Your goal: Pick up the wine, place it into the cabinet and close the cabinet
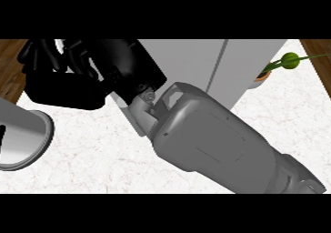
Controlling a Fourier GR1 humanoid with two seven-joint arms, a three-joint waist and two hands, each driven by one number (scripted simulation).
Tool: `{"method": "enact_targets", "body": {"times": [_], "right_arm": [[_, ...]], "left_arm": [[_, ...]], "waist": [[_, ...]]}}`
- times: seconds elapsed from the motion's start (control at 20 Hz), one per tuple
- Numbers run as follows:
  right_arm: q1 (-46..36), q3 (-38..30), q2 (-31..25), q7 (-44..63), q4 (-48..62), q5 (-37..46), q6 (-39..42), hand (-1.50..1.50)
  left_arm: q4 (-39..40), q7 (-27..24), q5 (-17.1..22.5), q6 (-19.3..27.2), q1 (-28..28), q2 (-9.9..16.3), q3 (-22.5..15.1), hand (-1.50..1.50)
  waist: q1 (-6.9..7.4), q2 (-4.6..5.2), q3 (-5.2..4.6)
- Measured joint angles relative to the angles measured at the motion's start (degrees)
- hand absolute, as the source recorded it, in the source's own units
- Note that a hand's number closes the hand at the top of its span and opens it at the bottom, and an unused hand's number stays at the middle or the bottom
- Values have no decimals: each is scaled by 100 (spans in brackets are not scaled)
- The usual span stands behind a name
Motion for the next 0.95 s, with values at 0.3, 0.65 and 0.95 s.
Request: {"method": "enact_targets", "body": {"times": [0.3, 0.65, 0.95], "right_arm": [[-103, -348, 16, -723, 842, -59, 538, 150], [-32, -474, -74, -1396, 1206, -34, 1029, 150], [-12, -409, -171, -1746, 1343, 156, 1232, 150]], "left_arm": [[59, 123, -74, -138, 21, -78, 157, -150], [-84, 292, -200, -80, -19, -160, 109, -150], [-32, 402, -226, -46, -208, -209, 109, -150]], "waist": [[19, -94, 6], [72, -203, -28], [56, -241, -46]]}}
